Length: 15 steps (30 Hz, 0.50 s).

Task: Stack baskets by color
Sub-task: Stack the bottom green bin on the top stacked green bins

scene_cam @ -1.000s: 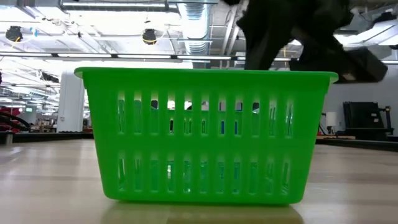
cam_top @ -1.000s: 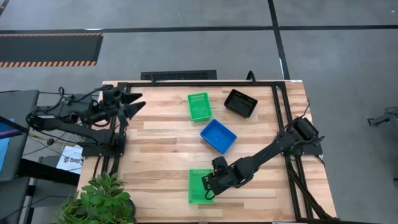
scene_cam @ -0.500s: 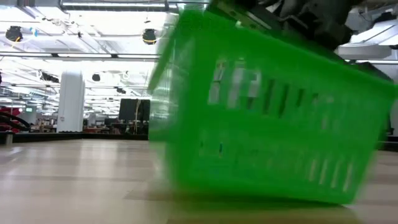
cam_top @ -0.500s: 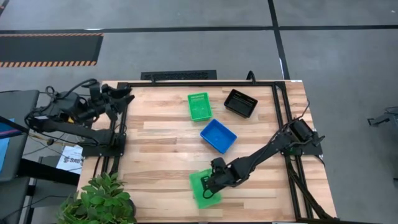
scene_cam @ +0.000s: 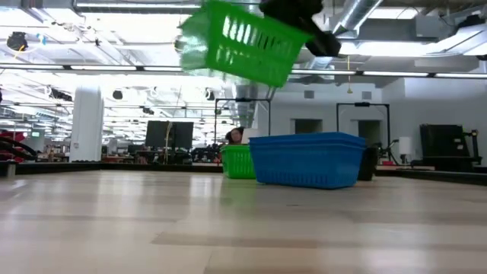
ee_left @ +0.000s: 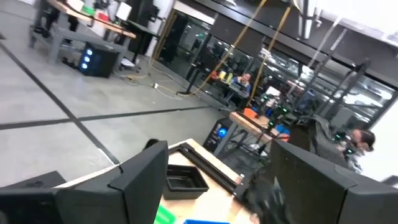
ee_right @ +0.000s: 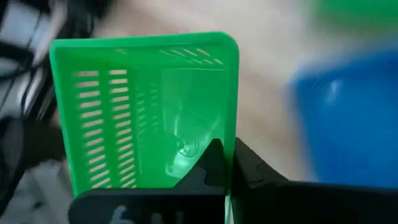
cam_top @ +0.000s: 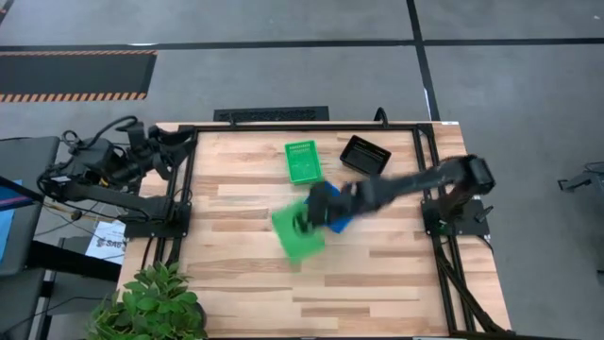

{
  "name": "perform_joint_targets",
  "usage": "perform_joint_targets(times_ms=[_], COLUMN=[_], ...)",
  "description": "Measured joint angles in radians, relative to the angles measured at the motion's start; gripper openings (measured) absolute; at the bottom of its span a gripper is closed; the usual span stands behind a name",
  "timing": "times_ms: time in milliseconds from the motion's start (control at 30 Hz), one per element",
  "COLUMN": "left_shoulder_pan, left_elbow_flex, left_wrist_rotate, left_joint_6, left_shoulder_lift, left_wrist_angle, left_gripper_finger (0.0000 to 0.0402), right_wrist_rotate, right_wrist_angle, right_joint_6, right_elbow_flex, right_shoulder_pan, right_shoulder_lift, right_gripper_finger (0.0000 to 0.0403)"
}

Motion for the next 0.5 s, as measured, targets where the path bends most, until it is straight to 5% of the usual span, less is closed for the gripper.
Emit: perform_joint_targets(times_ms=[233, 500], left_shoulder_pan=[0.0, 0.0], left_elbow_flex=[0.0, 0.0], left_wrist_rotate=[-0.093, -0.137], left_joint_6=[-0.027, -0.032], left_shoulder_lift=[0.003, 0.003], left_wrist_angle=[0.003, -0.003], left_gripper_finger=[0.027, 0.027], right_wrist_rotate=[-0.004, -0.212], right_wrist_angle=[0.006, 0.178], right_joint_6=[-0.387, -0.568], right_elbow_flex=[0.009, 0.008], right_shoulder_pan=[-0.385, -0.694], right_shoulder_lift=[-0.122, -0.048], right_gripper_finger=[0.0005, 0.0005])
